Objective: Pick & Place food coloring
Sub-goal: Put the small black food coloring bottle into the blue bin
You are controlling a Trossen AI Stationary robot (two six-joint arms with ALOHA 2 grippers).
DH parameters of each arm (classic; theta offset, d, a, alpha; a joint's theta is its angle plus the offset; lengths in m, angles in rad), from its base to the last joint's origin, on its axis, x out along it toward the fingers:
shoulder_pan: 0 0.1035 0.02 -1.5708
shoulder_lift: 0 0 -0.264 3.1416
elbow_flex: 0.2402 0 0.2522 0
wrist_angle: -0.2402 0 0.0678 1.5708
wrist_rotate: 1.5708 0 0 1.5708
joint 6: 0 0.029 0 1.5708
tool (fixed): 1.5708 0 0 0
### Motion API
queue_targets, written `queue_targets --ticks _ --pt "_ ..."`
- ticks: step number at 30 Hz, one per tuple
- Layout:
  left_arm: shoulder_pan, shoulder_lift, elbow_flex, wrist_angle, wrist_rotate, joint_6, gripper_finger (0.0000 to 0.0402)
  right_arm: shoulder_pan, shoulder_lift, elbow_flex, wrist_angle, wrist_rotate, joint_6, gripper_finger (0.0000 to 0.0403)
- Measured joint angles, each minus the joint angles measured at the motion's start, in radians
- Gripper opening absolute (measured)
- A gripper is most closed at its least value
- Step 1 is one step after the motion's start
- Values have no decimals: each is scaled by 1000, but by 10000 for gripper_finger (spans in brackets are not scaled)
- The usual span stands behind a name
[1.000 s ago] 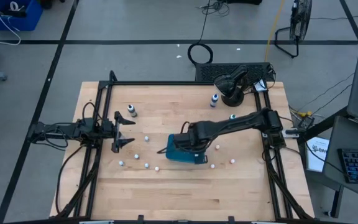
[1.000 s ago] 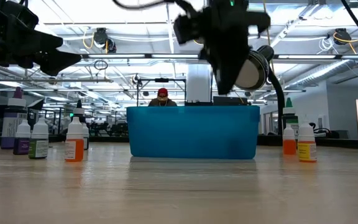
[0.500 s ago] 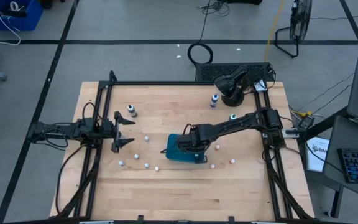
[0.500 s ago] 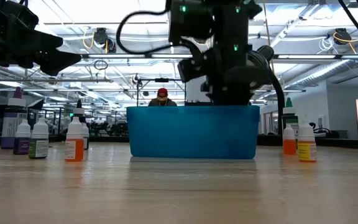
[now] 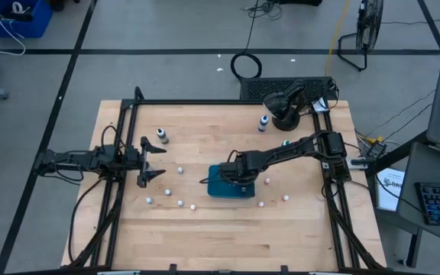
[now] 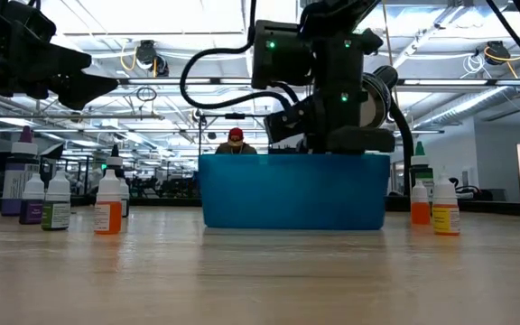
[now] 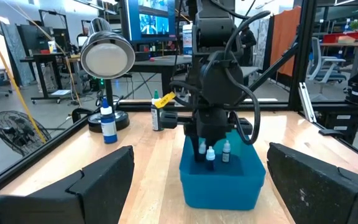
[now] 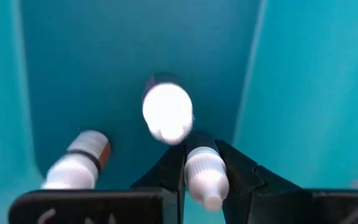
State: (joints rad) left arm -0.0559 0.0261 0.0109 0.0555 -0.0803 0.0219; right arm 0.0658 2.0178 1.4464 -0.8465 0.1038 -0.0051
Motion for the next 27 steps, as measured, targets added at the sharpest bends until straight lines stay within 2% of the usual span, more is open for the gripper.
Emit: queue_targets --ticks 5,12,16,21,27 --pt "0 0 0 0 0 0 365 6 0 -7 8 -1 20 52" --pt "0 0 0 0 0 0 365 9 0 -7 5 -1 75 149" --pt "0 0 0 0 0 0 365 9 0 -7 5 -1 76 178" --pt "0 0 0 0 0 0 365 9 -4 -7 -15 -2 76 187" --pt "0 0 0 0 0 0 365 9 -68 -7 -43 -2 101 178"
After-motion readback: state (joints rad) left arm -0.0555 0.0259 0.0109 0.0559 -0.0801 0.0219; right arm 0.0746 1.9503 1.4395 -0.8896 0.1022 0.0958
